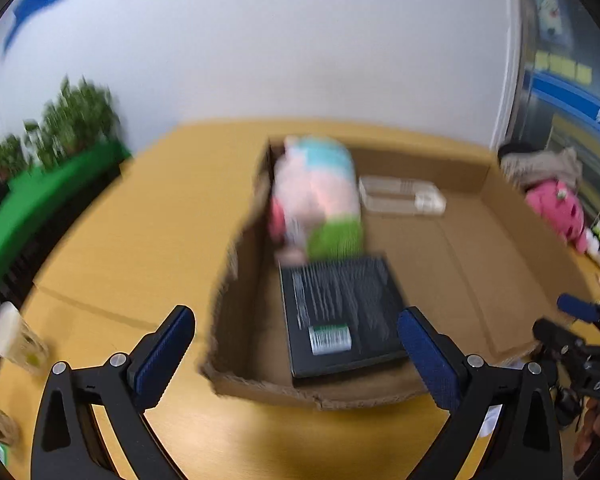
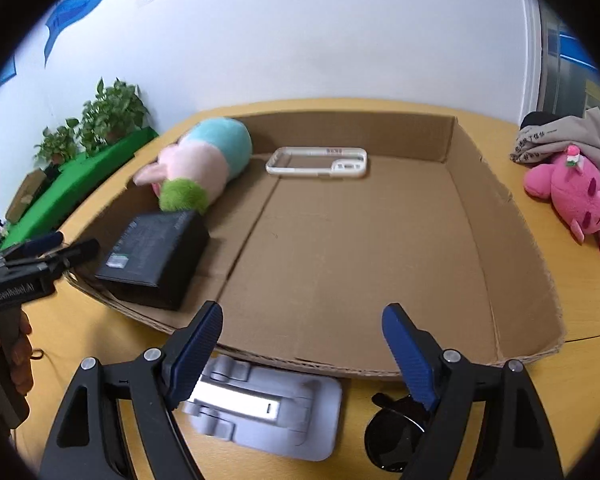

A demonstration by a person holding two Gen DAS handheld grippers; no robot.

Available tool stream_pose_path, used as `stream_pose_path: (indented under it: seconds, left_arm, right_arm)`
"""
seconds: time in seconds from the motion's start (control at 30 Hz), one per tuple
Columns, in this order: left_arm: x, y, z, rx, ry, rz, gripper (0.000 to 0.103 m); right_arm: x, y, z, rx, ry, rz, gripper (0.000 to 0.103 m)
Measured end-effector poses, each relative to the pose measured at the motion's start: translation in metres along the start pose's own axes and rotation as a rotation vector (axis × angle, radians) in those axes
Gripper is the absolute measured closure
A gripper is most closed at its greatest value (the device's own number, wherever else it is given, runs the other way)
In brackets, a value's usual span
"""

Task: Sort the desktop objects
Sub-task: 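Move both tools toward the black sunglasses on the table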

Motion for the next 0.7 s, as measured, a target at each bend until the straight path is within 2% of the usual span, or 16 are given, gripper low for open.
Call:
stream_pose_path:
  seconds: [0.07,0.13,0.23,0.4,0.5,0.57,0.7]
  left_arm:
    - [-0.014,-0.027,-0.004,-0.004,-0.011,0.101,0.0]
    - [-0.022,-0.049,-0.007,0.011,-0.033,0.169,0.0]
    - [-0.023,-0.063,-0.006,0.077,-0.049,0.19,0.0]
    - [0.001,-0.047,0.025,0.173,0.021,0.05,0.0]
    - [0.023,-0.042,0.052,0.22,0.065,-0.011,0.0]
    - [0.037,-0.034,0.067,0.249,0.085,-0.058,0.0]
    - [0.056,-0.012,0.079,0.223,0.063,-0.171,0.0]
  right_arm:
    - [-0.006,-0.013,-0.006,0.018,-0.026,0.044,0.021]
    - [-0.012,-0.024,-0.011,0.02,-0.04,0.075,0.021]
    - [-0.017,-0.039,-0.016,0.018,-0.057,0.108,0.021]
    - [-0.008,-0.06,-0.003,-0.041,-0.031,0.094,0.021]
    - [0.014,-0.076,0.018,-0.051,-0.028,0.057,0.02]
    - [0.037,-0.077,0.034,-0.053,-0.041,-0.016,0.02]
    - [0.085,-0.063,0.065,-0.025,0.022,-0.177,0.02]
Point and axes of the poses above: each gripper's, at about its wrist camera, not at the fingertips, and y roughly the way its jaws point, z to its right, x to its underside, the point moved 2 cm from there along y, roughly the way its jaws point, and after that the axes turned 5 degrees about -x, right-handed, at the moved point
